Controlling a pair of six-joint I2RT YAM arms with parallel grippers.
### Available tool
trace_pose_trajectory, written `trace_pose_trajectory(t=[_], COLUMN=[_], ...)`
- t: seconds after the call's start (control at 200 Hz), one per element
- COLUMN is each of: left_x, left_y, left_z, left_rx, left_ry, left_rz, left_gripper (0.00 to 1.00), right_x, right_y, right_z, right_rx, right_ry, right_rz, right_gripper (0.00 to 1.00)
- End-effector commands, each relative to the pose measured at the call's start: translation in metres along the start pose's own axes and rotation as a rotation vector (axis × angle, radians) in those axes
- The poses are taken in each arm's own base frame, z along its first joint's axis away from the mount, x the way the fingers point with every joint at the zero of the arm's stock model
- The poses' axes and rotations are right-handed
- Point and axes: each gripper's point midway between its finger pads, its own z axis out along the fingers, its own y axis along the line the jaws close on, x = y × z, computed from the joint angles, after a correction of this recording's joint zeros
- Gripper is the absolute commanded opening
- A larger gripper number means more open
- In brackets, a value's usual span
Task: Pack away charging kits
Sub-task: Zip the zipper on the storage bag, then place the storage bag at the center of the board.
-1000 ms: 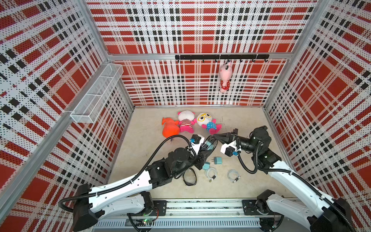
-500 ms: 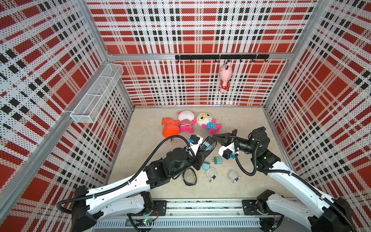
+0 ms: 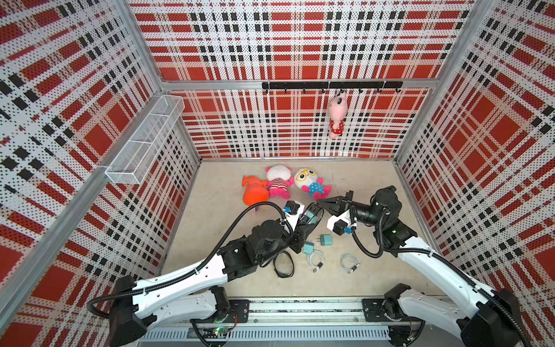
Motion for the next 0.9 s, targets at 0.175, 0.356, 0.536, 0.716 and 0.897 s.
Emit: trace_pose_trajectory(t=[0.175,0.356,0.536,0.716,0.897], left_x=[0.005,-0.022,-0.013,0.021,0.071], left_y=[0.022,0.074,0.163,0.252,0.299], left_z=[0.007,-0.019,-0.047,-0.076,-0.106], left_rx=[-0.087,-0.115,-0.224,-0.344,-0.438], left_ry=[0.042,-0.148,-0.301,-0.387,-0.473], left_rz=[-0.005,-0.186,-0.424,-0.630,-0.767], left_gripper=[0.00,0.00,0.00,0.00,0.00], right_x=[-0.033,-0.023,-0.013,0.011,0.096], right_y=[-0.028,-0.048,-0.043,-0.028,-0.005], right_z=[-0.013,-0.034,-0.070,-0.100,-0.117], right_rx=[0.148,0.352,0.554,0.704,0.907], right_ry=[-0.116,-0.026,-0.006,0.006,0.422], right_rz=[-0.105,0.058,0.365,0.813,1.294], right_gripper=[0.27,0.98,1.00,1.00,1.00])
